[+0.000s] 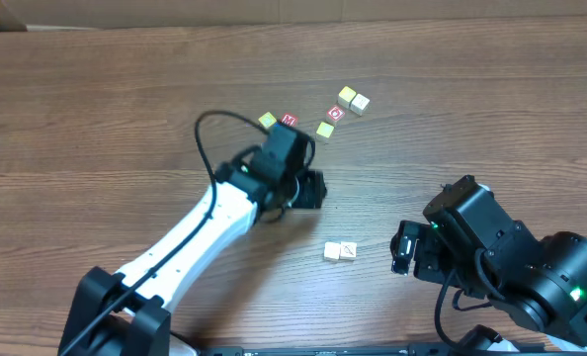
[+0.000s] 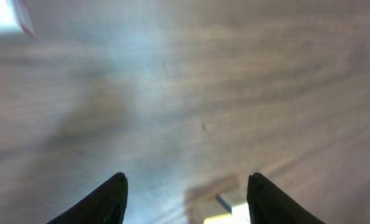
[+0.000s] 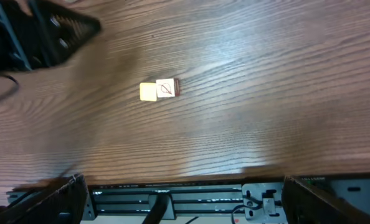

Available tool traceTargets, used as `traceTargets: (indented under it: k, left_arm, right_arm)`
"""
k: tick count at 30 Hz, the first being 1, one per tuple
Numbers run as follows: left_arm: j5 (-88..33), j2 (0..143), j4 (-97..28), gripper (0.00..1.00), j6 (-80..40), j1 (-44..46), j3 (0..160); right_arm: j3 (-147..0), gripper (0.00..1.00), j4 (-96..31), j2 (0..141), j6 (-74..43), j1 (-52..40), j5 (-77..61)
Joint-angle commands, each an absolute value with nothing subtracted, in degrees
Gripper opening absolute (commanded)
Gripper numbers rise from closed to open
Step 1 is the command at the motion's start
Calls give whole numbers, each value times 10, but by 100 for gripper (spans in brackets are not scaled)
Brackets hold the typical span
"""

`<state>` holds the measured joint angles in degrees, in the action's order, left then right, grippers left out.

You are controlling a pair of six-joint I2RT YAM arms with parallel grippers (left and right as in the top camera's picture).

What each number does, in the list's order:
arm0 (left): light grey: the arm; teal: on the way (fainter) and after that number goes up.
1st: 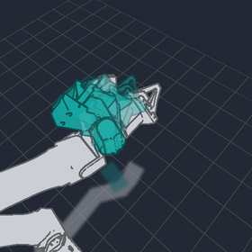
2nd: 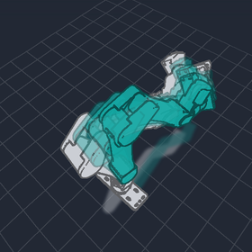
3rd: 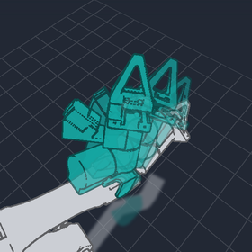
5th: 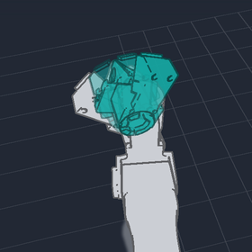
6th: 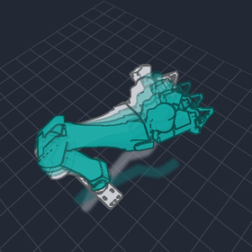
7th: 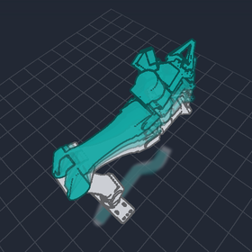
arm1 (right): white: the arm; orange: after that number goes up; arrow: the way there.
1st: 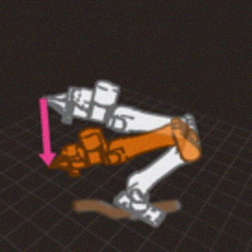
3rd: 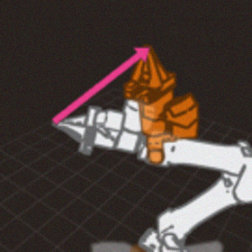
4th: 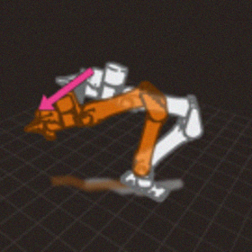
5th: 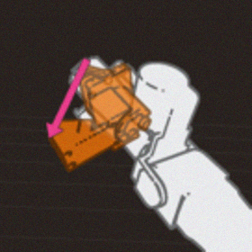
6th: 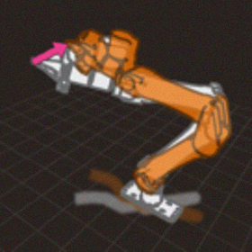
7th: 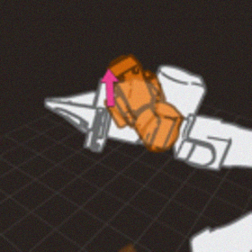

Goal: Flip 3 blocks
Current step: 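Move the left gripper back over the block with the number 6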

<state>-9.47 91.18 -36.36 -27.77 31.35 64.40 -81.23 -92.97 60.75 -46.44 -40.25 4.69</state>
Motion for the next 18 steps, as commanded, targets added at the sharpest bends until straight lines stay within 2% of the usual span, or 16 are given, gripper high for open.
traceTargets:
  k: [1, 6, 18]
  left_arm:
    - [-32, 921, -381, 54, -226, 300, 694]
    - [15, 994, -420, 54, -216, 283, 759]
    - [19, 1147, -495, 52, -218, 216, 866]
  right_arm:
    - [-821, 100, -922, 604, -447, -403, 43]
    - [-821, 100, -914, 604, -445, -403, 37]
    - [-821, 100, -919, 604, -430, -403, 33]
